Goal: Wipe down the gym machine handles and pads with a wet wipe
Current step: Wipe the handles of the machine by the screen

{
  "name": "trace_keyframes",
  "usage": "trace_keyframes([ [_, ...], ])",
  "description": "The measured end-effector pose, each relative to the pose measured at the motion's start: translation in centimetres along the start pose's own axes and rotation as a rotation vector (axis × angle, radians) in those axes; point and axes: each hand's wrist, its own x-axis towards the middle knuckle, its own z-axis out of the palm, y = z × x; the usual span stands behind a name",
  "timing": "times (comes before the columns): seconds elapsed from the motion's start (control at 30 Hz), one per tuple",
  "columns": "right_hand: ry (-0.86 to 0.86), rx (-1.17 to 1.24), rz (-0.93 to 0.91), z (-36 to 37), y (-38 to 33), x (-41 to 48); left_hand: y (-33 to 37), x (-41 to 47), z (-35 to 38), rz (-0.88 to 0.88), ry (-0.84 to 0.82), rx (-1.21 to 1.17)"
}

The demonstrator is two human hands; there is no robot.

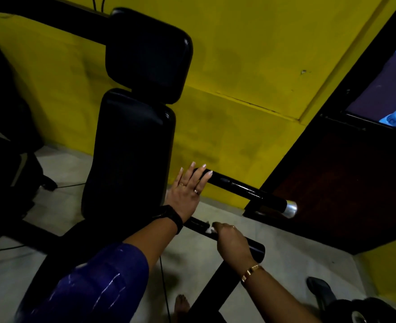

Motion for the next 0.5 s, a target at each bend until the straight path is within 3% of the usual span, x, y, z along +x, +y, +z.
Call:
trace_keyframes([
  [0.17,-0.114,0.069,0.077,-2.0,0.4,1.5,0.1,-0.1,-0.2,-0.002,-0.009,-0.009],
  [0.3,0.025,0.235,0.114,-3.7,1.1,2.9,0.1,0.0,-0.6,-0.004,-0.022,-0.034],
  [0.5,0.054,-0.090,0.055,-0.9,-1.8,-1.0,0.2,-0.2,-0.7,-0.007,-0.035,-0.065],
])
